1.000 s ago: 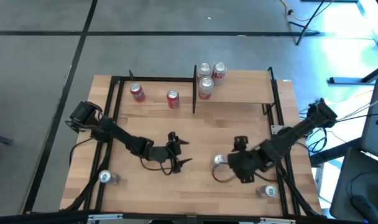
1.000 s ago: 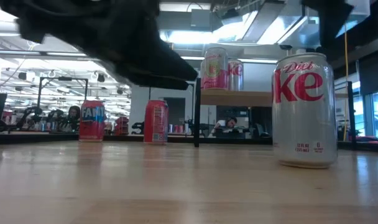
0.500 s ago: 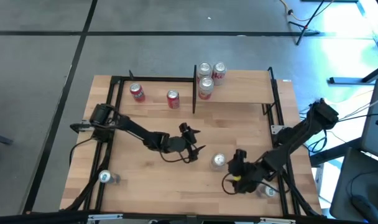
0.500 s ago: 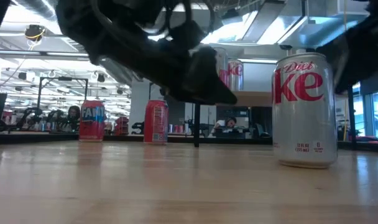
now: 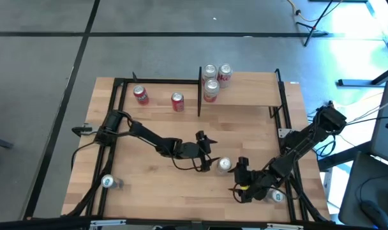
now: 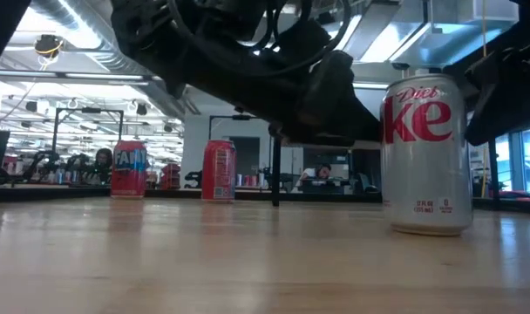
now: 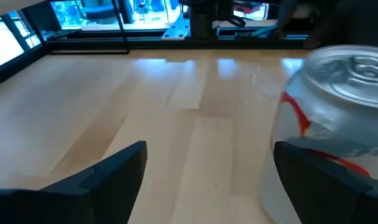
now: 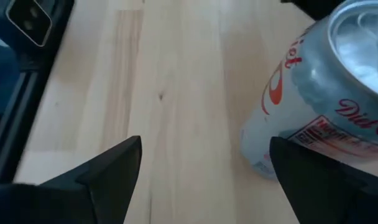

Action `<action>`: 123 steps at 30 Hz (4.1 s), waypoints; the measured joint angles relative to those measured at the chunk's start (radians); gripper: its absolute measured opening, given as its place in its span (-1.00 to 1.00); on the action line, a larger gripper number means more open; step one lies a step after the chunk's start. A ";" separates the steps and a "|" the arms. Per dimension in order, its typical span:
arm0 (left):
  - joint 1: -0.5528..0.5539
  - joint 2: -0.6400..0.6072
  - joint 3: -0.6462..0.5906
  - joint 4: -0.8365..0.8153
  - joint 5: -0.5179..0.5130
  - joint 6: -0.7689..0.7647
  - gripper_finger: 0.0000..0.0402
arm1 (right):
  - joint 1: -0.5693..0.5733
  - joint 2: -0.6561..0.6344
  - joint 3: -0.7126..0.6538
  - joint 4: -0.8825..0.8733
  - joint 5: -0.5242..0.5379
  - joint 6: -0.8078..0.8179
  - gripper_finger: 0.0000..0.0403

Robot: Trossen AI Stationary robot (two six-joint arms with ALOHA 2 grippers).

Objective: Place canned beverage on shelf
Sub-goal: Put the silver soda can on the shelf aligned with the other silver soda can

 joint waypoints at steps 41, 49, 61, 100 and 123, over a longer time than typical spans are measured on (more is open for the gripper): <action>-0.158 -0.106 -0.004 -0.565 -0.102 -0.153 0.72 | -0.016 -0.003 0.456 -0.745 0.150 0.053 0.70; -0.189 -0.088 -0.066 -0.478 -0.072 -0.178 0.72 | -0.170 -0.003 0.414 -0.658 0.022 0.019 0.70; -0.186 -0.088 -0.067 -0.476 -0.038 -0.181 0.72 | -0.248 -0.006 0.315 -0.499 -0.178 -0.076 0.70; -0.186 -0.088 -0.067 -0.469 -0.030 -0.184 0.72 | -0.271 0.090 0.349 -0.544 -0.200 -0.132 0.43; -0.405 -0.190 -0.067 -0.657 -0.152 -0.358 0.72 | -0.703 -0.133 0.682 -0.909 -0.168 -0.698 0.29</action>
